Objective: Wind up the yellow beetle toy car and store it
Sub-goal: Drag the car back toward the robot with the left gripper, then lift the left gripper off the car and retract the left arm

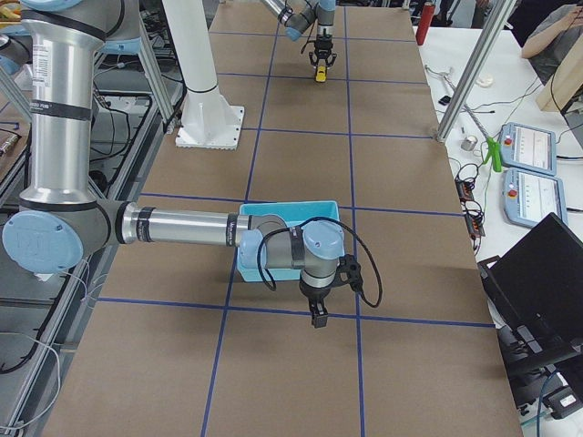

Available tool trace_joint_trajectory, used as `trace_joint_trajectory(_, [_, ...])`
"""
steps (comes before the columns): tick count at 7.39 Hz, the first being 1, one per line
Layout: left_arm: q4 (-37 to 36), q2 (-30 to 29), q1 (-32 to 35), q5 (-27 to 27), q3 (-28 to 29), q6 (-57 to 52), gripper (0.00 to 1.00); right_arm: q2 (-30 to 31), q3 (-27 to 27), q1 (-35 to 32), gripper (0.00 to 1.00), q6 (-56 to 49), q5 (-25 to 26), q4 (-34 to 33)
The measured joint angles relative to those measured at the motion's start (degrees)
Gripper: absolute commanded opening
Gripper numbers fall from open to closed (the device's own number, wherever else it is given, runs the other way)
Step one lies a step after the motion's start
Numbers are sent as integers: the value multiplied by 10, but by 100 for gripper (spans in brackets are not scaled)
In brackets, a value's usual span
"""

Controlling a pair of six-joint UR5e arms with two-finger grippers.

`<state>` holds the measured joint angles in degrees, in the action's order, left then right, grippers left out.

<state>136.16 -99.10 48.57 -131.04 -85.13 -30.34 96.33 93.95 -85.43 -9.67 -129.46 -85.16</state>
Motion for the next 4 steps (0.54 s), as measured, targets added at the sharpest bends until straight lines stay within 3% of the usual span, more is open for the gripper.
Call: trace_joint_trajectory(4, [6,0,4,1,2,-1,100,0,0,0,100,0,0,0])
